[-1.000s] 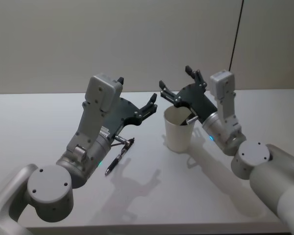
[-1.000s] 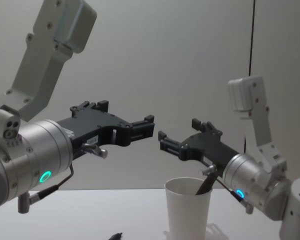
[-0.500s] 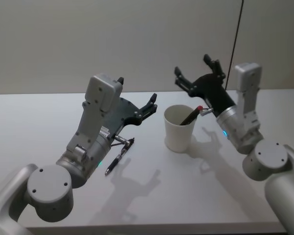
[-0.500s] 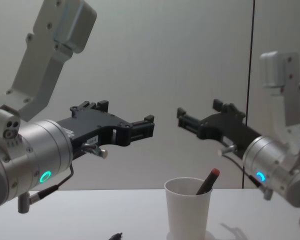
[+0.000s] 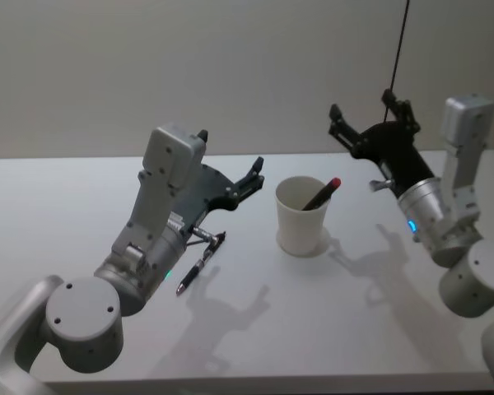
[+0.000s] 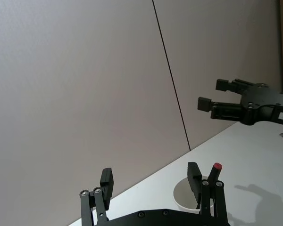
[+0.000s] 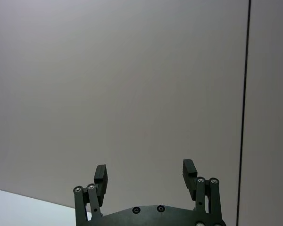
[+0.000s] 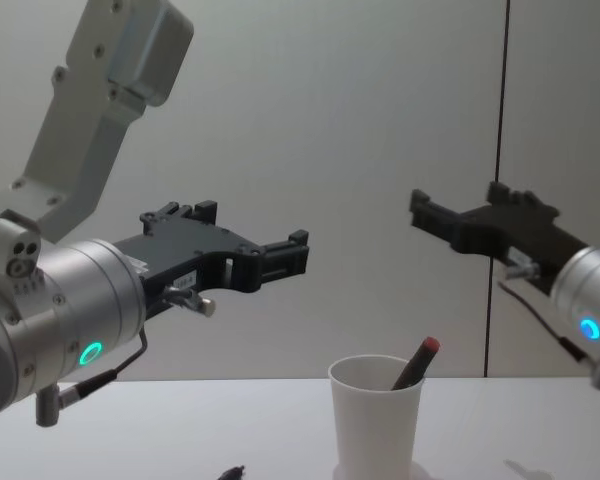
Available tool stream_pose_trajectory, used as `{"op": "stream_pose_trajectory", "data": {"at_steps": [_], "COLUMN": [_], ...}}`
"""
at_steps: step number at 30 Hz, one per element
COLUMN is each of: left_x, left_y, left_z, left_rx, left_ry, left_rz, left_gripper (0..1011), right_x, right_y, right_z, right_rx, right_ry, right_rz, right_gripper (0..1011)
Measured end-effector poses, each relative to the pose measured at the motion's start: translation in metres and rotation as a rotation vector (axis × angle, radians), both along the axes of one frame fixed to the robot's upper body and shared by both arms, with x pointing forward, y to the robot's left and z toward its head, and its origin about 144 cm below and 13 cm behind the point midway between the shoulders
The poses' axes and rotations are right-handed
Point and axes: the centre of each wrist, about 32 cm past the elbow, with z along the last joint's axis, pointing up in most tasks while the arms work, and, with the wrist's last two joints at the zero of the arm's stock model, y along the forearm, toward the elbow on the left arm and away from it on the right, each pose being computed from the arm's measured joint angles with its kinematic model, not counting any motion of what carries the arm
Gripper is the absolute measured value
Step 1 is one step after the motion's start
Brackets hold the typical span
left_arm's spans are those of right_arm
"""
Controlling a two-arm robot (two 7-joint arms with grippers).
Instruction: Place the pen into the pen holder.
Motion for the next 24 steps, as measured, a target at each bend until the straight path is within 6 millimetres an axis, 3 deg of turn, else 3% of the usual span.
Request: {"op": "stream_pose_trajectory", "data": {"at_steps": [24], "left_x": [0.000], "left_y": [0.000], "left_z": [0.000], "left_rx": [0.000], "left_ry": [0.000], "left_rz": [0.000], "left_gripper": [1004], "right_x": [-0.053], "right_y": [-0.039], "right_z": [0.003], "right_rx": [0.007], "right_ry": [0.159], "right_rz": [-0.123], "right_gripper": [1001]}}
